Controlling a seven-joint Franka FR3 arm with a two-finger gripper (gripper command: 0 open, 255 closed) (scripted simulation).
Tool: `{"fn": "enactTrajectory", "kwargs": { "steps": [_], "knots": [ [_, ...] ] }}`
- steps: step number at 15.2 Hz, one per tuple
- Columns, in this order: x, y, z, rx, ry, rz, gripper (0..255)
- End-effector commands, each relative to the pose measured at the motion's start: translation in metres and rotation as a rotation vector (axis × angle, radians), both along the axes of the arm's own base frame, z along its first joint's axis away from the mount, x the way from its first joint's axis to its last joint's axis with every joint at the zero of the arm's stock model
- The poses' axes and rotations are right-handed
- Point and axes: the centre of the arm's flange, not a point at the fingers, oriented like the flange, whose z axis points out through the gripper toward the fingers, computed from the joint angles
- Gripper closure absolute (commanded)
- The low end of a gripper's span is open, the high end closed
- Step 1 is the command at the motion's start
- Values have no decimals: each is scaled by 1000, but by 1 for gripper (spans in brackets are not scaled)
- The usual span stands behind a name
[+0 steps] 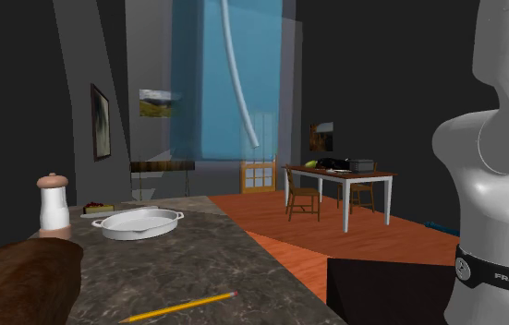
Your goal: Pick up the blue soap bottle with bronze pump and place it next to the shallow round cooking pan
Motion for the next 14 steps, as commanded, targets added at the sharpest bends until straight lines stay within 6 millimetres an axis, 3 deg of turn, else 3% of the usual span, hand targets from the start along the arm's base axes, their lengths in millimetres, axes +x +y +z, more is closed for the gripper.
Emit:
{"fn": "enactTrajectory", "kwargs": {
  "steps": [1, 8, 14],
  "knots": [
    [1, -1, 11, 0, 0, 0, 255],
    [1, -1, 47, 0, 0, 0, 255],
    [39, -64, 16, 0, 0, 0, 255]
  ]
}}
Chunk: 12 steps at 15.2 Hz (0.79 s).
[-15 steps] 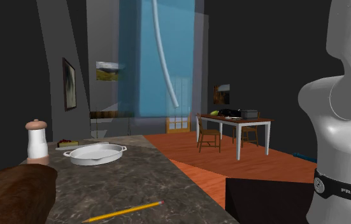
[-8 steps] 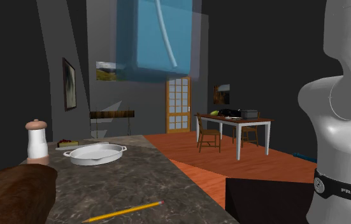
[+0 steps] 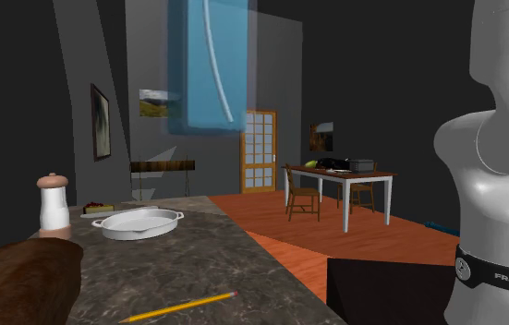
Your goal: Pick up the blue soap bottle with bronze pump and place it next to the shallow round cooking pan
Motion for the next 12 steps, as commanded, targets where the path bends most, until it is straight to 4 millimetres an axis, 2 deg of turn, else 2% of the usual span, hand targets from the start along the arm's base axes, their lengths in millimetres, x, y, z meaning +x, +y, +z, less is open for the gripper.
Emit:
{"fn": "enactTrajectory", "kwargs": {
  "steps": [1, 12],
  "knots": [
    [13, -22, -10, 1, -1, 2, 255],
    [82, -137, -65, 1, -1, 2, 255]
  ]
}}
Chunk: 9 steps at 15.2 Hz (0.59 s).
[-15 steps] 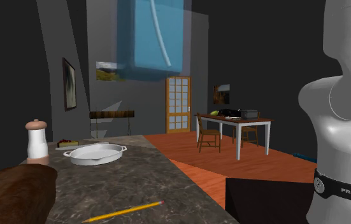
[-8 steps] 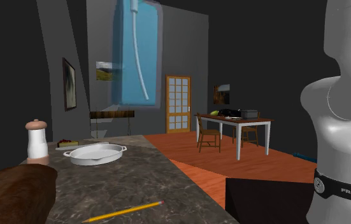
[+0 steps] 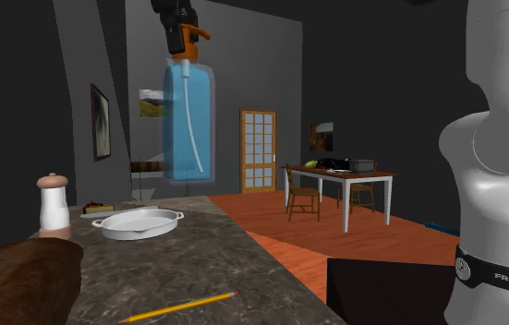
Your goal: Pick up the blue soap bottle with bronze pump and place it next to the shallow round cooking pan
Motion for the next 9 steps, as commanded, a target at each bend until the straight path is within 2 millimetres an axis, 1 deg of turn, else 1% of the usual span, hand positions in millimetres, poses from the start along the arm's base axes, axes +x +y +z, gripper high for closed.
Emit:
{"fn": "enactTrajectory", "kwargs": {
  "steps": [1, 9],
  "knots": [
    [14, -22, -11, 0, -1, 2, 255],
    [64, -106, -51, 0, -1, 2, 255]
  ]
}}
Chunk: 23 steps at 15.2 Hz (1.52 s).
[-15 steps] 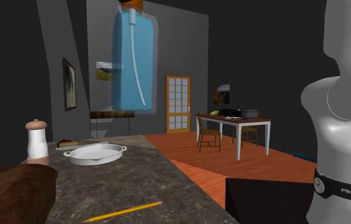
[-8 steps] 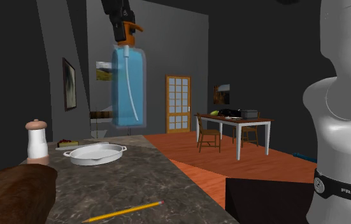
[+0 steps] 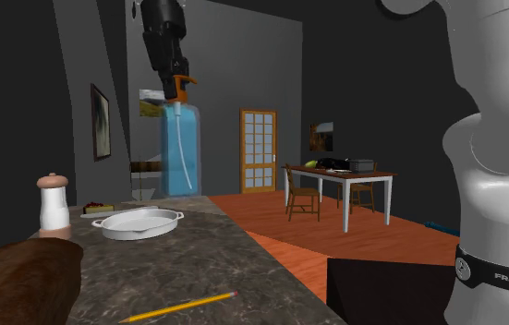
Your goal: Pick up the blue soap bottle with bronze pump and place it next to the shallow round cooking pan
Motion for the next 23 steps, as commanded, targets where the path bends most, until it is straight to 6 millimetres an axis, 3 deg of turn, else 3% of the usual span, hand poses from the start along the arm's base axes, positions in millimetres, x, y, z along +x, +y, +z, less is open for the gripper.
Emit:
{"fn": "enactTrajectory", "kwargs": {
  "steps": [1, 11, 23],
  "knots": [
    [13, -23, -13, 0, -1, 1, 255],
    [73, -123, -61, 0, -1, 1, 255],
    [73, -123, -124, 0, -1, 1, 255]
  ]
}}
